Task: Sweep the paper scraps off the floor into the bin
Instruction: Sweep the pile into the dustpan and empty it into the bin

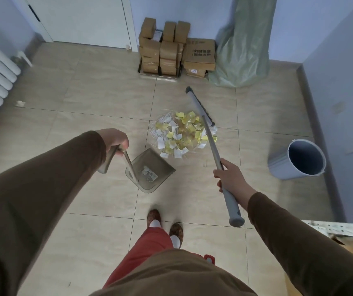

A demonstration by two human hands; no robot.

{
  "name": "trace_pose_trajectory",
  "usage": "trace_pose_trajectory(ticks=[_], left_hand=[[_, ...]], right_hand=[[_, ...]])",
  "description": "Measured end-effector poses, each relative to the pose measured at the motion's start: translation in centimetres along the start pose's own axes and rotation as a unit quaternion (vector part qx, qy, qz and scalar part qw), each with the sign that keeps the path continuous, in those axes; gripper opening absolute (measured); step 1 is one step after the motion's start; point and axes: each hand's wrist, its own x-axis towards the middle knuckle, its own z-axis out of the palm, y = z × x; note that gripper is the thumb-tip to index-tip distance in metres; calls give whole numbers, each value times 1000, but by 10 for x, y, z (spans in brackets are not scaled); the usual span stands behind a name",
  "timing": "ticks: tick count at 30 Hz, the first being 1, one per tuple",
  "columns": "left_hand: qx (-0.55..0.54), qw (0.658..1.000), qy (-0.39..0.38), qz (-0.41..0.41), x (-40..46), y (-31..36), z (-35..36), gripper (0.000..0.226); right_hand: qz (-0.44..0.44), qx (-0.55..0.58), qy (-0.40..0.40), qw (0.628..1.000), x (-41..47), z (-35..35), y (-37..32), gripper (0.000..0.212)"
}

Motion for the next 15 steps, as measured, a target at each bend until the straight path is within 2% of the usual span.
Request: trace_pose_trajectory(ticks=[11, 15], left_hand=[[20, 999, -8, 36, 65, 129, -21, 35], [29, 999, -13, 33, 83, 159, -14, 33]], right_hand=[[40, -9, 16, 999, 112, -38, -72, 59], [68, -19, 3, 998, 170, -56, -99, 48]])
